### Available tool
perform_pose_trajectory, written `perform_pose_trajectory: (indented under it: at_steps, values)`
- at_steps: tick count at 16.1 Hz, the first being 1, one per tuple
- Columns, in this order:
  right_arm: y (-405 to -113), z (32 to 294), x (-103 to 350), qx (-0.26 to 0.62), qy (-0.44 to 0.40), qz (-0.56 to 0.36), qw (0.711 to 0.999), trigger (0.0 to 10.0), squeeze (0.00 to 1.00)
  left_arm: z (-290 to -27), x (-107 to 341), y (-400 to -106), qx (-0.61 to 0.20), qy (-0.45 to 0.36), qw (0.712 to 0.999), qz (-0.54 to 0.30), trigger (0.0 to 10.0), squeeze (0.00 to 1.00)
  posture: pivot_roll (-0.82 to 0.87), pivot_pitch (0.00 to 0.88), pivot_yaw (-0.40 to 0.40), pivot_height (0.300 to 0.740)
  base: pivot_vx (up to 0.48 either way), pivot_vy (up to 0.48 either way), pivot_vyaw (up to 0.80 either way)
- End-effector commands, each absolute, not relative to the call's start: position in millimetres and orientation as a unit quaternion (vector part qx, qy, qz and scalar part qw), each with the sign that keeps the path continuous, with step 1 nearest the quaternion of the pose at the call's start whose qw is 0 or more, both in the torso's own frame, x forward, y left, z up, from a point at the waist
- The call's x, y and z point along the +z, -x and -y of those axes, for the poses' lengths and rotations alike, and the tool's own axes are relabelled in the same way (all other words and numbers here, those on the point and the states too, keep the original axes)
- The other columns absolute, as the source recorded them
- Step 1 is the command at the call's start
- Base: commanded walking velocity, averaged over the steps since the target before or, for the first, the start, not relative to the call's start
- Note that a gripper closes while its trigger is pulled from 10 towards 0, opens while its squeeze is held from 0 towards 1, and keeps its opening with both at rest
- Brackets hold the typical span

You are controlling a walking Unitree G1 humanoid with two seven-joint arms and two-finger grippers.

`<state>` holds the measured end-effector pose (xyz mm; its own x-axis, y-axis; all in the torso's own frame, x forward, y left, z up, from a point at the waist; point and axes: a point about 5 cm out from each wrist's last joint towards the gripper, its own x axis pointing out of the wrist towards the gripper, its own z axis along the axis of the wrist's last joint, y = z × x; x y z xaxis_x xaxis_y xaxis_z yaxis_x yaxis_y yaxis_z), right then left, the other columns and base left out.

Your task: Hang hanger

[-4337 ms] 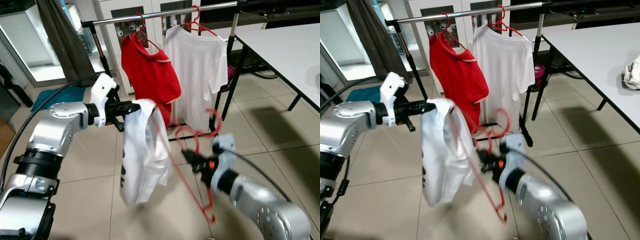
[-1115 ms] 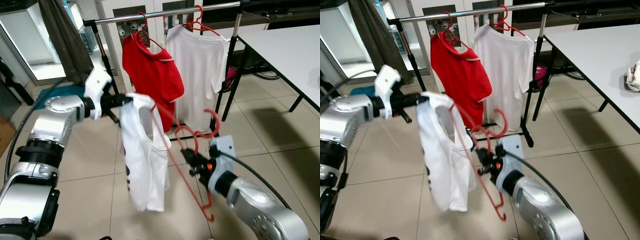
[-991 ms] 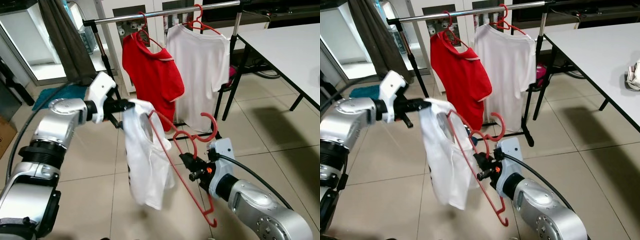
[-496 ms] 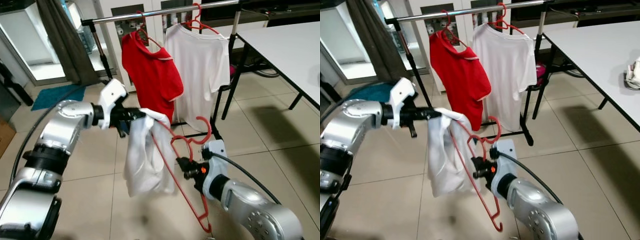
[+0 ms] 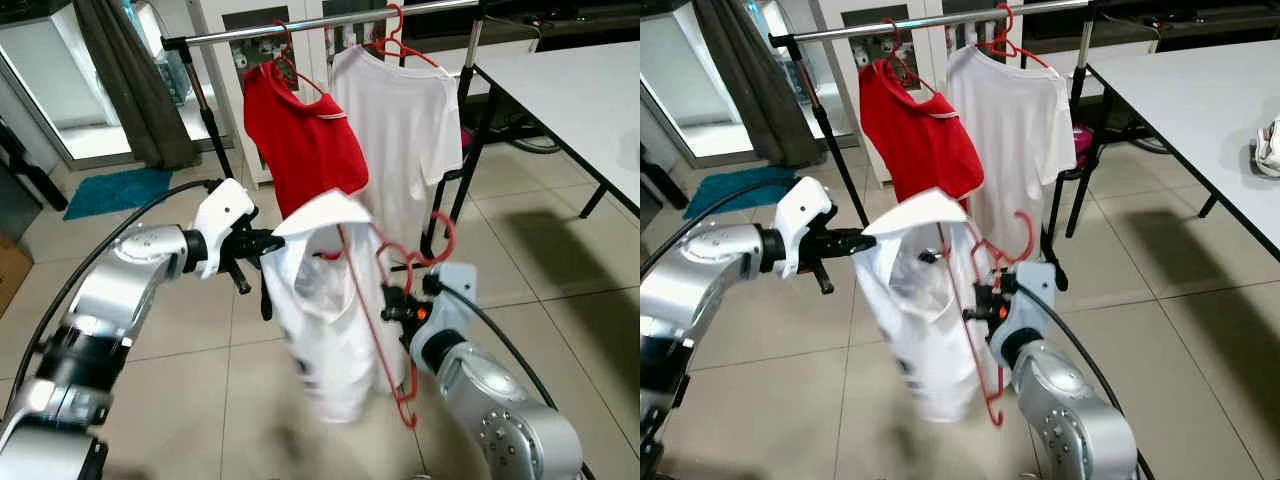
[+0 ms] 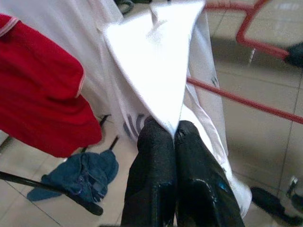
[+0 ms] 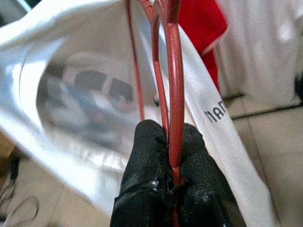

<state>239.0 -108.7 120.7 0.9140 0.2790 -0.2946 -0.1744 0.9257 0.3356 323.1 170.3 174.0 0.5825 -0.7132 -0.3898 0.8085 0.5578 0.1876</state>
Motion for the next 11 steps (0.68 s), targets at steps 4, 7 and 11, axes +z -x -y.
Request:
perform_pose_trajectory:
  at_steps: [4,7,11]
  values:
    - [-251.9,102.4,152.1,0.135,-0.177,-0.062,0.973,0.0,0.0,-162.7,167.5,-318.2,-0.409,-0.164,0.89,-0.118,0.0,0.0,-0.13,0.0,0.15,0.74,0.0,0.0,0.0]
    - [-253.4,96.8,161.2,0.179,-0.176,-0.031,0.968,0.0,0.0,-163.0,162.8,-325.5,-0.353,-0.168,0.915,-0.094,0.9,0.0,-0.14,0.0,0.138,0.74,0.0,0.0,0.0]
    - [-253.8,92.9,162.9,0.216,-0.178,-0.023,0.96,0.0,0.0,-156.4,179.0,-332.5,-0.34,-0.108,0.933,-0.044,10.0,0.0,-0.15,0.0,0.125,0.74,0.0,0.0,0.0]
